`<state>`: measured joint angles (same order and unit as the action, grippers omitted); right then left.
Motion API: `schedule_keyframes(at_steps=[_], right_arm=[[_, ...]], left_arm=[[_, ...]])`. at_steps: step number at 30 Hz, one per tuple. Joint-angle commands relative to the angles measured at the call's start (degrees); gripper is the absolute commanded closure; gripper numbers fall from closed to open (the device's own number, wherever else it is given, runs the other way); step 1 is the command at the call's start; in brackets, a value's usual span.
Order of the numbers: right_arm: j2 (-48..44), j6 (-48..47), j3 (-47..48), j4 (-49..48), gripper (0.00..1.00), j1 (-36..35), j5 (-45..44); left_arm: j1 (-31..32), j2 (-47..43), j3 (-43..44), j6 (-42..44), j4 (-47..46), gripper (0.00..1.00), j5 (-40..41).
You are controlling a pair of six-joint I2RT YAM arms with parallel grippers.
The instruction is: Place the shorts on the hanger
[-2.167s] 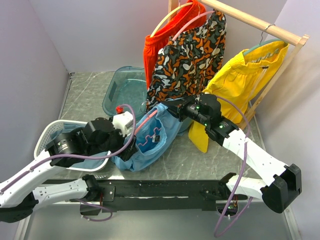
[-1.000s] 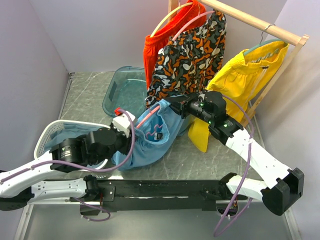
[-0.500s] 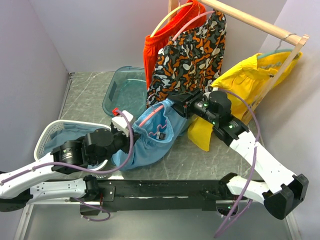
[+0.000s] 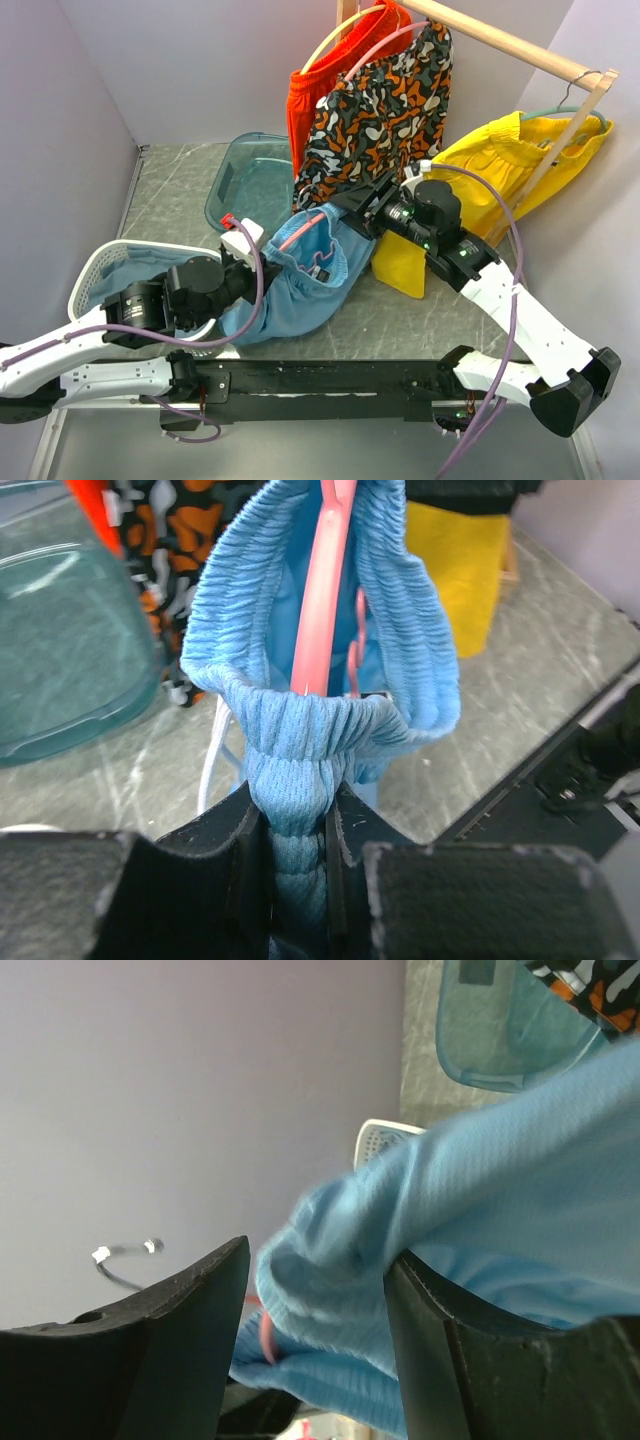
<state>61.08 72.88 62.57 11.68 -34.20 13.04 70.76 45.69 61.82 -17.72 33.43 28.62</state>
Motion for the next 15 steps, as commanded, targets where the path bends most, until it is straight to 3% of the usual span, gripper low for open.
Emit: schedule_keyframes(at_steps=[1,9,15], right_arm=[[-1.2,-1.9,-3.6,-5.1,0.37,-1.8,-0.9],[-4.1,-10.2,-3.9,0.7,0.37,-11.0,-18.5],[-8.1,-18.0,-7.5,-3.0,0.37,-19.2,-28.1]], left_arm=[[0.3,-1.7,1.6,-2.1,-3.0,0.99,8.0],[0.3,-3.3,0.1,-2.8,-2.1,0.99,8.3],[0.3,-0.3,2.0,-0.3,-2.1,0.99,6.4]])
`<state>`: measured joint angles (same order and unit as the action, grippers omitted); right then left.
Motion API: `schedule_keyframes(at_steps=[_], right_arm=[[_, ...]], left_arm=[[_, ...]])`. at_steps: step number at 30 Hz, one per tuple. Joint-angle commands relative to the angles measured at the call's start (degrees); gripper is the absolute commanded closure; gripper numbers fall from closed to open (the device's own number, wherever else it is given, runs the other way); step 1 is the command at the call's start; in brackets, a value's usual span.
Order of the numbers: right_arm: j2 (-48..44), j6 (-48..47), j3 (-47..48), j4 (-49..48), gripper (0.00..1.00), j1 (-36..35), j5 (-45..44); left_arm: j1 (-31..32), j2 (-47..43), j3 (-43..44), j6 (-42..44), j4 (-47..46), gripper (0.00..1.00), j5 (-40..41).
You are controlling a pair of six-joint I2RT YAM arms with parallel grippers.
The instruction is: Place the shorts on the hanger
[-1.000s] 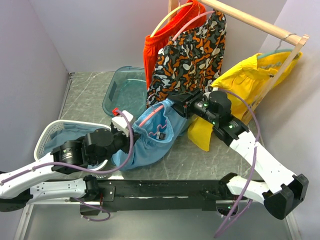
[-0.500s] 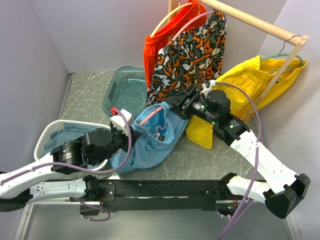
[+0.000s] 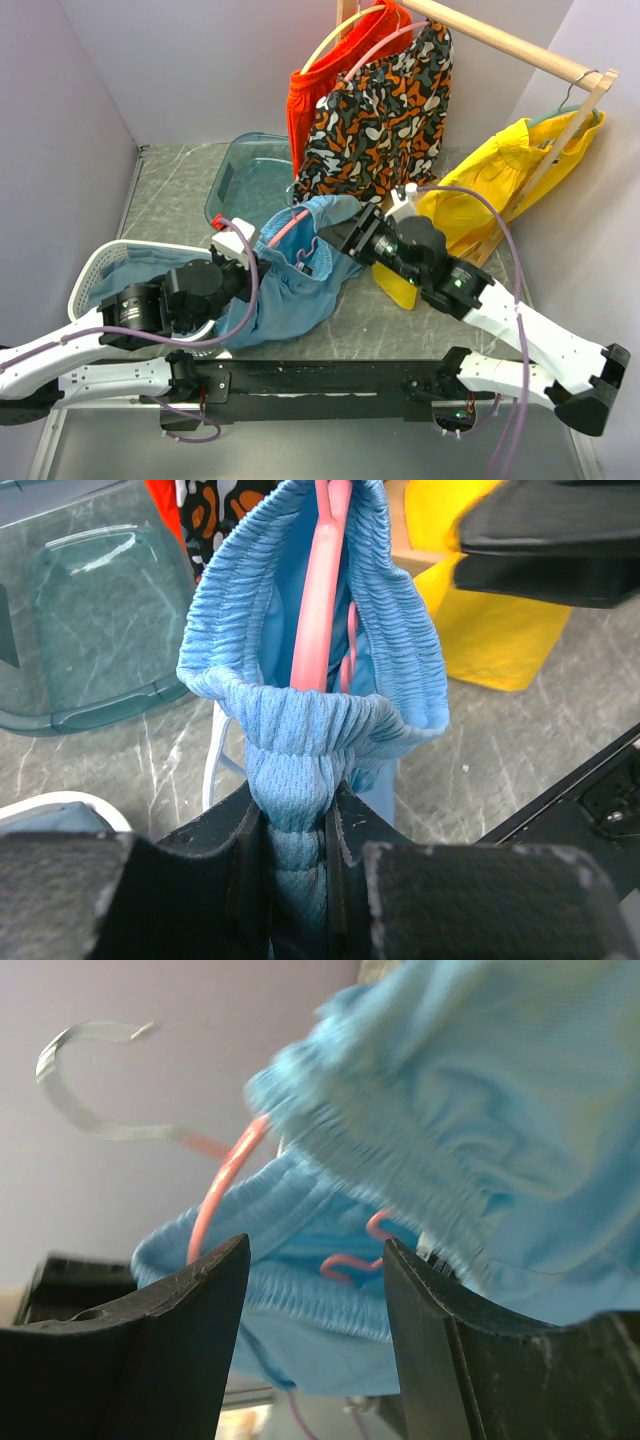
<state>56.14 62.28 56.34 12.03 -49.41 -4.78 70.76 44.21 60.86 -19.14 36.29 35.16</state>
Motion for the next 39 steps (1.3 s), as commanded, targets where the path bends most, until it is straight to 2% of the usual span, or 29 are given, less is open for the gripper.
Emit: schedule_keyframes(at_steps=[1,7,11,13,17,24,26,30,34,39], right_arm=[[-3.1,-9.8,-1.1,-3.1,0.37,-4.6,-11.3],[-2.9,-17.5,-2.5,-5.4,0.37,-8.9,-9.9],[-5.7,-21.8,-7.3,-6.9,0.38,-13.6,-14.7],[-8.6,-24.4,-9.0,-8.0,0.39,-16.3,-16.6],[-14.0,-28.3,-10.1,-6.3,0.39,-19.0,-20.3],[-19.8,-33.4,-11.5,-4.3,0.40,-21.0,-20.7],[-20.1,-34.3,-11.9,-3.3,0.41,-21.3,-20.2],[-21.3,-35.3,-11.7,-0.3,0.41,-21.7,-19.3],[-22.7,-35.7,-12.4,1.1,0.41,-21.8,-18.9],[-23.1,-36.6,-13.0,2.1,0.41,-21.8,-15.9]], left_arm=[[0.3,1.7,3.3,1.4,-5.4,0.99,-0.3],[0.3,3.9,5.6,4.5,-8.2,0.99,0.0],[0.3,4.2,6.9,6.5,-10.6,0.99,-1.9],[0.3,5.1,8.4,7.6,-11.1,0.99,-5.5],[0.3,10.0,16.7,10.1,-8.8,0.99,-8.6],[0.2,21.0,29.2,16.8,-12.5,0.99,-3.1],[-1.6,23.8,34.7,18.5,-13.8,0.99,-3.4],[-9.4,31.8,42.6,18.5,-14.7,0.99,-12.2],[-13.0,38.6,51.7,22.1,-15.6,0.99,-17.3],[-15.9,47.4,58.7,25.2,-18.4,0.99,-22.1]])
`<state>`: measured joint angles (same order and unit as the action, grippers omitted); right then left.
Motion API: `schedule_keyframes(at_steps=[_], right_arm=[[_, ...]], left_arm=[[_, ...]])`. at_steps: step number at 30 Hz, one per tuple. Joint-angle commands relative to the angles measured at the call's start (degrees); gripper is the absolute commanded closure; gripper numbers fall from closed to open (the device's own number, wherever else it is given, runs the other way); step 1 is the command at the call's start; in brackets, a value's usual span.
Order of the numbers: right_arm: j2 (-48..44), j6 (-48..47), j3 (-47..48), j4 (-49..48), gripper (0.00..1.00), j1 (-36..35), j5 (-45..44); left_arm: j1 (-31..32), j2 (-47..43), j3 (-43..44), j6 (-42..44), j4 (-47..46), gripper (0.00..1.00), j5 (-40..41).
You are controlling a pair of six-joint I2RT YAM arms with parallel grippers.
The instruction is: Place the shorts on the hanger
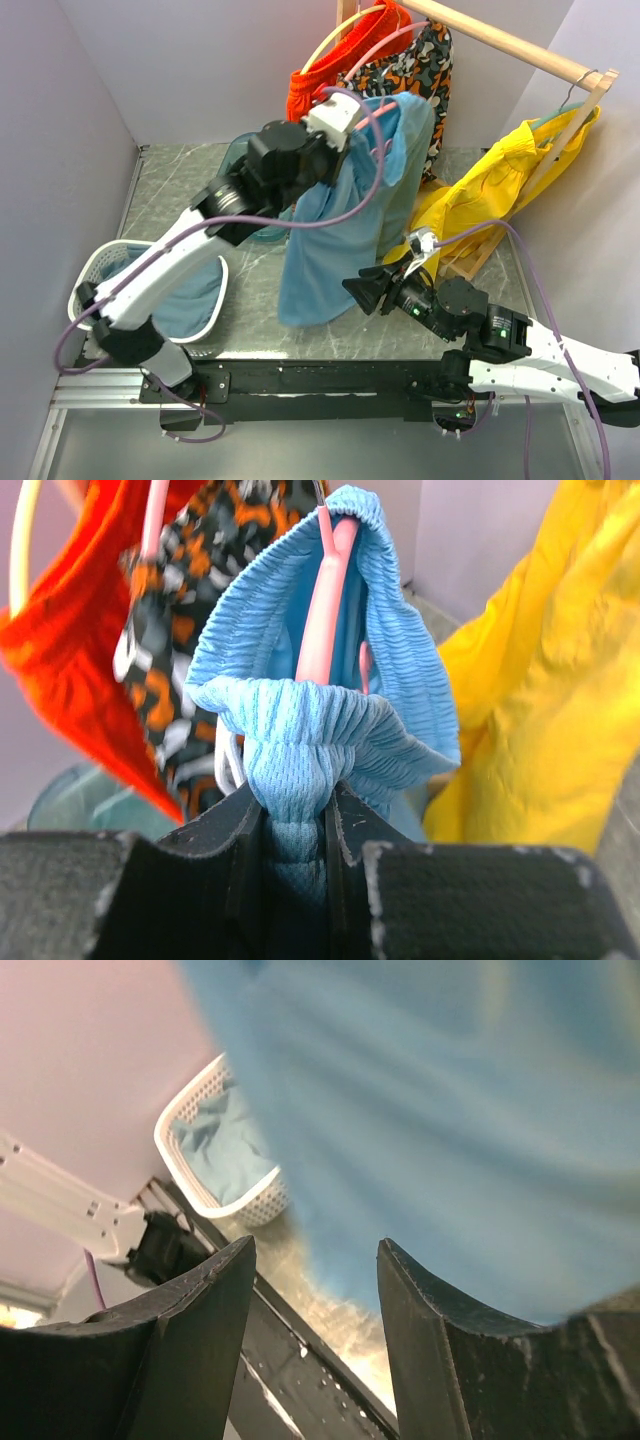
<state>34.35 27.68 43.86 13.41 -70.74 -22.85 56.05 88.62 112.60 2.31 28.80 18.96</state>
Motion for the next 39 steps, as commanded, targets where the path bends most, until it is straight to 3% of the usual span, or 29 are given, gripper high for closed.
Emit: schedule_keyframes(at_steps=[1,12,39], right_arm=[[-1.5,-2.1,-1.0,1.0,0.41,-0.5,2.2],[-3.8,-3.2,-2.1,3.7,0.41,-0.6,1.1],[-3.8,-3.4,-0.2,5.8,0.42,-1.0,0.3]], left_arm=[[-1.4,4.1,9.4,4.3,-11.8,0.99,-5.9],[-2.6,17.5,25.3,9.4,-17.1,0.99,-6.8],[-3.6,32.2,32.0,9.6,-40.3,0.99,-9.9]])
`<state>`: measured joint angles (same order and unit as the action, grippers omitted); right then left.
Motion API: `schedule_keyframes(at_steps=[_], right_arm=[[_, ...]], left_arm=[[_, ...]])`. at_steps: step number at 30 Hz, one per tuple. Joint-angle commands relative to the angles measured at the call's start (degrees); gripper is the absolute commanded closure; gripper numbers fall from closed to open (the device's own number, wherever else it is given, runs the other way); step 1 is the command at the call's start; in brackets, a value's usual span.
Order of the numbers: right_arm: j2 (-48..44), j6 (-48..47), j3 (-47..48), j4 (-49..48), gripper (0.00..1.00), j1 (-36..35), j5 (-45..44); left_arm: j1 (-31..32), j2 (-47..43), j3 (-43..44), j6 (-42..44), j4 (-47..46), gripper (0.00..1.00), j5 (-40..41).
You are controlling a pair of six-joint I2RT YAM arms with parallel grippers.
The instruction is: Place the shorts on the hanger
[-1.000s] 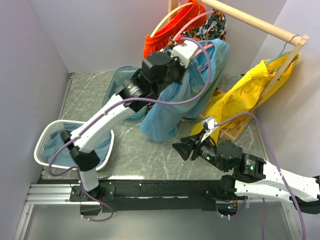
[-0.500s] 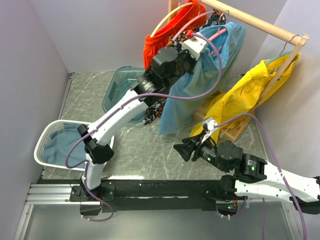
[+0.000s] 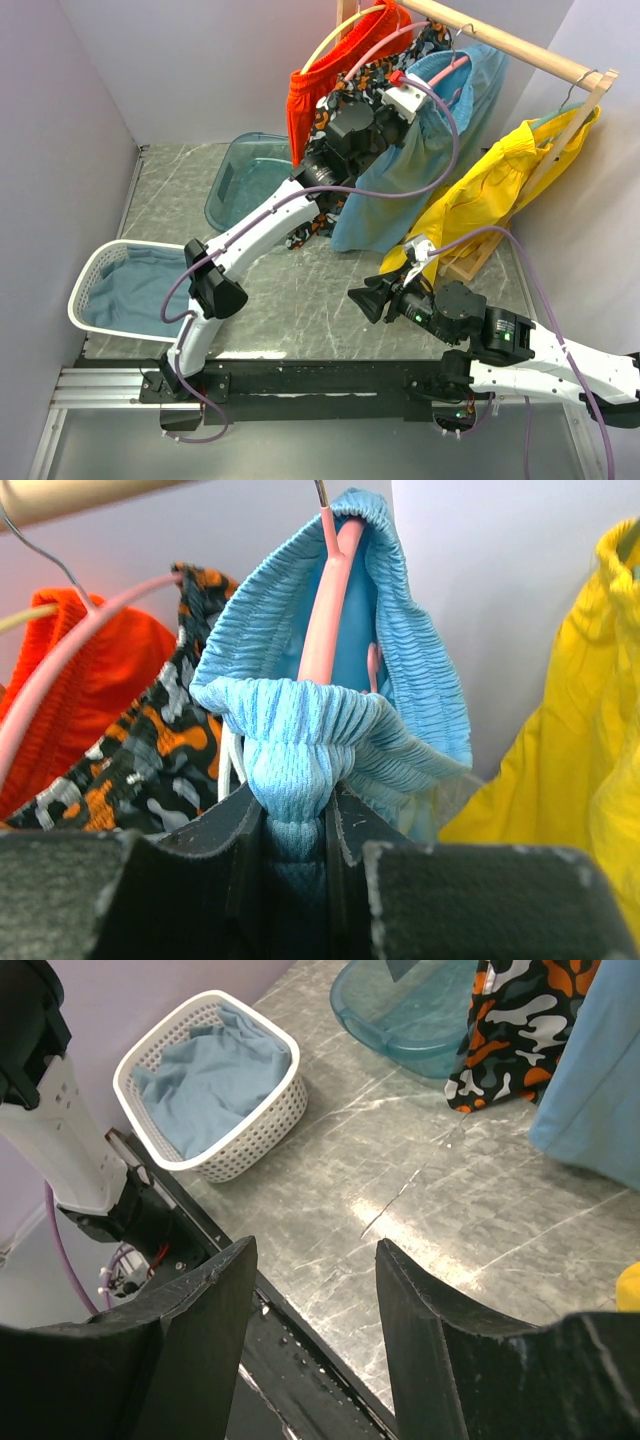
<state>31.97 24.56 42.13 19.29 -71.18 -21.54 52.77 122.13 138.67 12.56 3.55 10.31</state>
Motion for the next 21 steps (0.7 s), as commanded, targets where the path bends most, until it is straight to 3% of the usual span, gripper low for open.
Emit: schedule_keyframes(at_steps=[1,21], right_arm=[[-1.5,-0.1,1.5,0.0,0.42,-0.5,-1.1],[-0.4,1.5,0.7,0.1,0.43,-0.7,-1.0]], left_arm=[[-0.3,-1.1,5.8,-0.9,-15.4,0.99,-1.2],[-2.8,5.4,8.2,-4.2,-23.1,0.99,-3.0]])
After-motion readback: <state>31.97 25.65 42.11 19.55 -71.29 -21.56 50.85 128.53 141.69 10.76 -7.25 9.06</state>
